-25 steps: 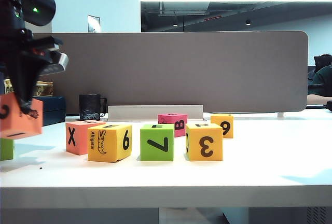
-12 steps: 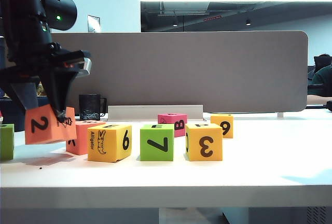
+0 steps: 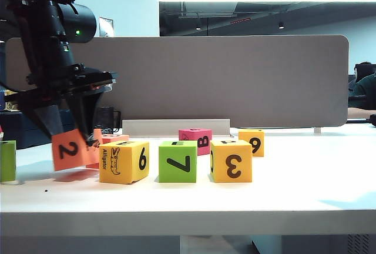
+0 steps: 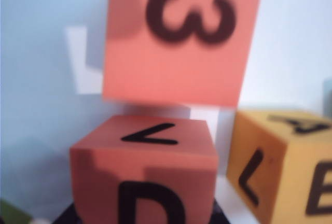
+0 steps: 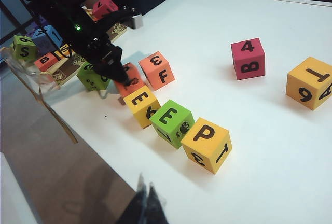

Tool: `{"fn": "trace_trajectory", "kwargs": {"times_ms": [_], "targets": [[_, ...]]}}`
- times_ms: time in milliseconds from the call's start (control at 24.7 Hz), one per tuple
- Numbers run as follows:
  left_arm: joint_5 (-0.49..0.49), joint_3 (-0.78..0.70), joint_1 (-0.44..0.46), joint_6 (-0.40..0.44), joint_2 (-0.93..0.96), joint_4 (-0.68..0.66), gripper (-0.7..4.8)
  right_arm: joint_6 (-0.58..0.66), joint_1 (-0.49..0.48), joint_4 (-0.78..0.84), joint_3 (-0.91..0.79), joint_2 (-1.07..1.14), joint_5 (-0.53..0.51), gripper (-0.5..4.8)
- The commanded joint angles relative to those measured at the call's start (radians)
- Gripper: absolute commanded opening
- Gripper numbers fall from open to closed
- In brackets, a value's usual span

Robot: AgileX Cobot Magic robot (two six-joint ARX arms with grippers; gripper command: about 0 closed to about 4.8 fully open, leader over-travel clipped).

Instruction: Select the appropriate blocks from the scattered letter blocks on the table and arrange them in a row to spell out "DEEP".

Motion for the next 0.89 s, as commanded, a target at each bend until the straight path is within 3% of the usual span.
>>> {"fn": "trace_trajectory", "kwargs": {"times_ms": [40, 729, 891], "targets": [[0.009, -0.001, -0.006, -0.018, -0.003, -0.033, 1.82, 0.000, 0.000, 0.009, 0.005, -0.001, -0.004, -0.01], [0.050, -0.001, -0.006, -0.046, 0.034, -0.042, 1.89, 0.000, 0.000, -0.011, 0.005, -0.001, -0.004, -0.01], [0.050, -0.001, -0.006, -0.045, 0.034, -0.046, 2.57, 0.000, 0.000, -0.011, 0.005, -0.001, -0.004, -0.01]]}}
